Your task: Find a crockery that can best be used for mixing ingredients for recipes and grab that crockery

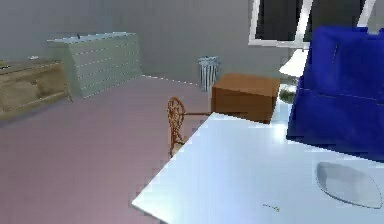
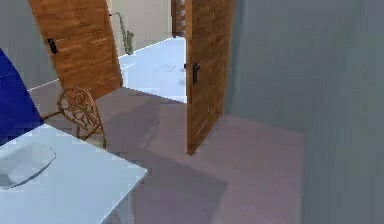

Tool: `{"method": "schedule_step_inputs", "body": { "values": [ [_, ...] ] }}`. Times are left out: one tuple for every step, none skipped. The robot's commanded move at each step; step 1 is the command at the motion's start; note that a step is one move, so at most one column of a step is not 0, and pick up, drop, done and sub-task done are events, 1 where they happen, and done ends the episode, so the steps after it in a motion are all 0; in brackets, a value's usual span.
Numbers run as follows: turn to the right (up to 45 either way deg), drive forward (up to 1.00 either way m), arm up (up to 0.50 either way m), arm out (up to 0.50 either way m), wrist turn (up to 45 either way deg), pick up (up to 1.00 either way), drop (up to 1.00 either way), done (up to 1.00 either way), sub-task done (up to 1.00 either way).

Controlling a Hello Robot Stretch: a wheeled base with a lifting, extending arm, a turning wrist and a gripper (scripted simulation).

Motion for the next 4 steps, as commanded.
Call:
{"method": "schedule_step_inputs", "body": {
  "values": [
    [-42.0, 0.00, 0.00, 0.00, 0.0, 0.00, 0.00, 0.00, 0.00],
    [0.0, 0.00, 0.50, 0.00, 0.0, 0.00, 0.00, 0.00, 0.00],
    [0.0, 0.00, 0.38, 0.00, 0.0, 0.00, 0.00, 0.00, 0.00],
    [0.0, 0.00, 0.00, 0.46, 0.0, 0.00, 0.00, 0.00, 0.00]
  ]
}}
